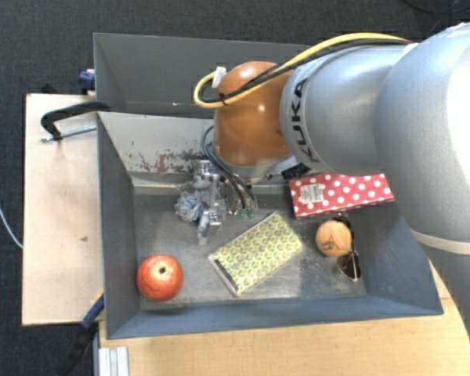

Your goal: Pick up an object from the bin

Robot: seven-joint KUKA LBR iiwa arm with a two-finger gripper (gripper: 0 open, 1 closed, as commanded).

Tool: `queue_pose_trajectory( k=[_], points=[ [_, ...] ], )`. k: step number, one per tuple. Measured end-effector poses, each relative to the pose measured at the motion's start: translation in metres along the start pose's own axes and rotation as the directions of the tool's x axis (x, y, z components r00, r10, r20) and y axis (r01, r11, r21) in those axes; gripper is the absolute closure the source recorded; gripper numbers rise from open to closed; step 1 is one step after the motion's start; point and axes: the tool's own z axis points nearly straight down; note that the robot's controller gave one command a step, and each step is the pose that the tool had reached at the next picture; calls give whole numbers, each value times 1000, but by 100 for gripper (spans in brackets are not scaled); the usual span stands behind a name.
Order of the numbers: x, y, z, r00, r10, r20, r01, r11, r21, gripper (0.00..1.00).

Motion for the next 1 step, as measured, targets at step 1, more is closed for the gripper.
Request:
queue_pose_trajectory(
  k=[1],
  points=[
    [-7,-12,25,996,93,-1,-93,996,1,0]
  ],
)
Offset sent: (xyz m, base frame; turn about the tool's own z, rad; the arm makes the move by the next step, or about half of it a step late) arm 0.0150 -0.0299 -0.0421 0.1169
